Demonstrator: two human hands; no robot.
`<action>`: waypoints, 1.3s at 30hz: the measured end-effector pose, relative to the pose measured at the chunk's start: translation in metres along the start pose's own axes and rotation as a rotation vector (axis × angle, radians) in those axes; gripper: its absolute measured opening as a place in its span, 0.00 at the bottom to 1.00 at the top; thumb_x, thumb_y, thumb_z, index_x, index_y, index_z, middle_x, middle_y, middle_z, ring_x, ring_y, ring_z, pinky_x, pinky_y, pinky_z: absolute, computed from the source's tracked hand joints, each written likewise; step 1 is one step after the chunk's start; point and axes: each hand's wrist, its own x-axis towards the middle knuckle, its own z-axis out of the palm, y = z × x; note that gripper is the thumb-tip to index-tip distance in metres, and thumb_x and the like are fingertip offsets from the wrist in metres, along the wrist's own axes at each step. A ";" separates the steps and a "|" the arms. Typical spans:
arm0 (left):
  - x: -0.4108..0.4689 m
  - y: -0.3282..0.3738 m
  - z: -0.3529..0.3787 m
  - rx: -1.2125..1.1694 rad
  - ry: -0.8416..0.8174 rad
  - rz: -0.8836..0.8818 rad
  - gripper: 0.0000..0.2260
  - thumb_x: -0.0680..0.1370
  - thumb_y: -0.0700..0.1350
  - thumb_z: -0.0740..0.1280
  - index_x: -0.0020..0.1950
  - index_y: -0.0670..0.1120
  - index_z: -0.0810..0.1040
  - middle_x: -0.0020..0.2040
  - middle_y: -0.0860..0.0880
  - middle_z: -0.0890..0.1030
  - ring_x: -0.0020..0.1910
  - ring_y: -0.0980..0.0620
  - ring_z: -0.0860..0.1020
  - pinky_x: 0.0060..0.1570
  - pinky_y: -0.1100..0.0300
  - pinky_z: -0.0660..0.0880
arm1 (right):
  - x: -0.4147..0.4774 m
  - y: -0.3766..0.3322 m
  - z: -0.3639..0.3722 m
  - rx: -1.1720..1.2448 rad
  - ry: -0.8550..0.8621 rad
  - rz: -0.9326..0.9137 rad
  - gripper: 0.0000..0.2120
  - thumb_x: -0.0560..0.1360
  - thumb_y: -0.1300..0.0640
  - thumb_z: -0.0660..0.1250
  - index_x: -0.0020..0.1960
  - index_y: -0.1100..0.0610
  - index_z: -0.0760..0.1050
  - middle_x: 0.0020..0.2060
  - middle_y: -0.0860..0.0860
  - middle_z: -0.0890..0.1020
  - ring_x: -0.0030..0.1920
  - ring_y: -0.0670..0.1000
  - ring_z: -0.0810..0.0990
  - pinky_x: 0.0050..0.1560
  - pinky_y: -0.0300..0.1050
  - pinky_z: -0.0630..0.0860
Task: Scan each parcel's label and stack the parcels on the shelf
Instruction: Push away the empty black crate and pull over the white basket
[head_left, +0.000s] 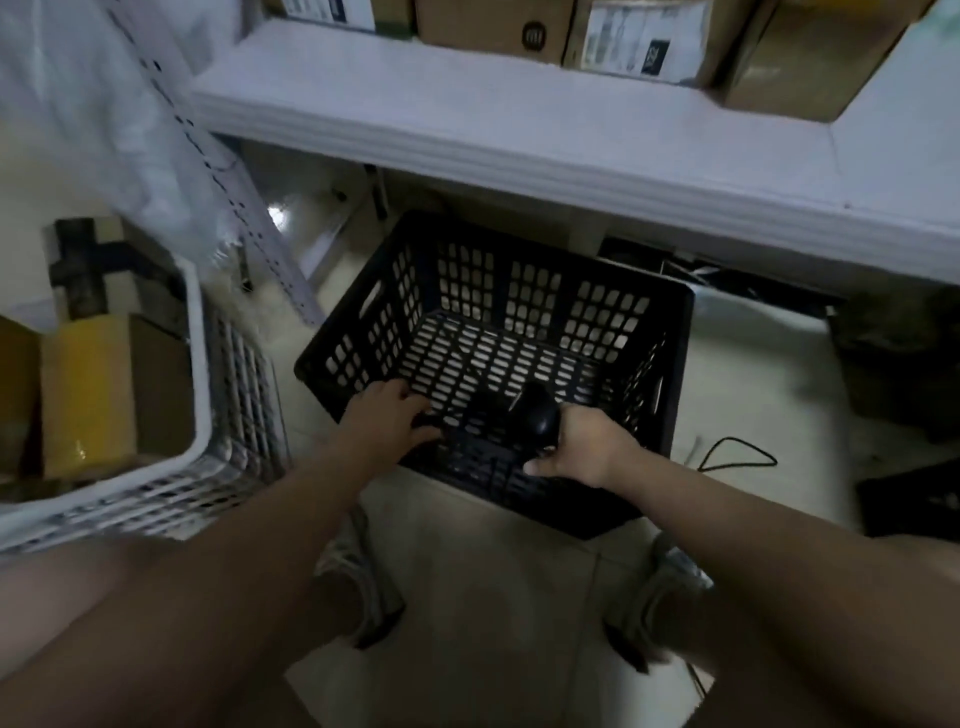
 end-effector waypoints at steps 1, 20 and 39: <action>-0.001 -0.002 0.005 0.033 -0.041 -0.006 0.22 0.80 0.60 0.58 0.72 0.53 0.68 0.68 0.45 0.69 0.67 0.43 0.66 0.65 0.50 0.66 | 0.002 -0.001 0.009 -0.068 -0.012 0.006 0.26 0.68 0.43 0.75 0.61 0.53 0.76 0.55 0.51 0.80 0.57 0.54 0.78 0.54 0.44 0.75; 0.039 0.116 0.015 0.105 0.063 -0.055 0.20 0.83 0.56 0.53 0.69 0.46 0.66 0.69 0.44 0.66 0.69 0.41 0.63 0.64 0.41 0.64 | -0.030 0.105 -0.039 -0.300 0.146 0.356 0.23 0.74 0.48 0.70 0.65 0.55 0.70 0.54 0.55 0.80 0.54 0.58 0.80 0.48 0.49 0.77; 0.065 0.107 0.029 -0.610 0.308 -0.254 0.30 0.72 0.49 0.74 0.68 0.39 0.68 0.60 0.37 0.75 0.59 0.37 0.74 0.52 0.48 0.72 | -0.023 0.130 -0.038 0.063 0.299 0.242 0.19 0.74 0.49 0.67 0.61 0.57 0.73 0.56 0.55 0.81 0.56 0.59 0.79 0.52 0.52 0.78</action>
